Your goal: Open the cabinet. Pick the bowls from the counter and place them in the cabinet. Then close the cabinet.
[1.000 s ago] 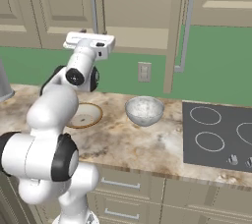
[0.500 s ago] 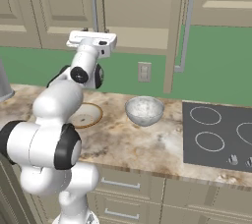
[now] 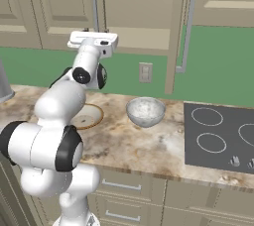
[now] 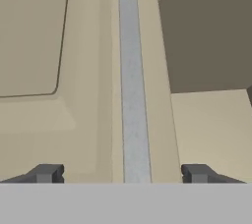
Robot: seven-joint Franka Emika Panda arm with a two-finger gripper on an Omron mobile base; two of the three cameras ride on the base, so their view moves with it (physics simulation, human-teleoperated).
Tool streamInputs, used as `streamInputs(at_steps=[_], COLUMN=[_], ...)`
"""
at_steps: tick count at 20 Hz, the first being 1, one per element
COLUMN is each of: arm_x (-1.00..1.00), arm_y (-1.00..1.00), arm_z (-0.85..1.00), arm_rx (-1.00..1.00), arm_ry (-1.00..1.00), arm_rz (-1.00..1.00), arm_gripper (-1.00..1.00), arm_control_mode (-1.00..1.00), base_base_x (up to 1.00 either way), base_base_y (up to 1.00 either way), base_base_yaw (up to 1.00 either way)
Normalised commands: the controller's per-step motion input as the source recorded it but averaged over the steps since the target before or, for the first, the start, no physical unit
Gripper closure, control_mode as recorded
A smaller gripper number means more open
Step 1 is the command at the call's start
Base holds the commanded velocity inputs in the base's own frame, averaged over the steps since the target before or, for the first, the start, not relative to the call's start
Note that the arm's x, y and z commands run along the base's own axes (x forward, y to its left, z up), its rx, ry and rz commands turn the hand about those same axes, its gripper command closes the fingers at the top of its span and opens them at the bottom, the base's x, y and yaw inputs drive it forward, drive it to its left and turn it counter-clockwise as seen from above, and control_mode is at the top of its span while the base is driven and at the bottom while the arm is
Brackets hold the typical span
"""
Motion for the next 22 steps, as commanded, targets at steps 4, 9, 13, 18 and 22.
streamInputs(at_steps=[4, 9, 13, 18, 22], arm_x=[0.38, 0.2, 0.24, 0.73, 0.99], arm_y=[0.0, 0.18, 0.09, -0.06, -0.09], arm_z=[0.0, -0.03, -0.11, -0.12, -0.24], arm_rx=[0.0, -0.05, -0.06, 0.0, 0.01], arm_ry=[-0.02, -0.05, -0.03, 0.09, 0.31], arm_rz=[-0.04, -0.13, -0.41, -0.37, -0.2], arm_gripper=[1.0, 1.0, 1.0, 1.0, 1.0], arm_control_mode=[-1.0, -1.0, -1.0, -1.0, -1.0], base_base_x=[0.0, 0.0, 0.0, 0.0, 0.0], base_base_y=[0.0, 0.0, 0.0, 0.0, 0.0], base_base_yaw=[0.0, 0.0, 0.0, 0.0, 0.0])
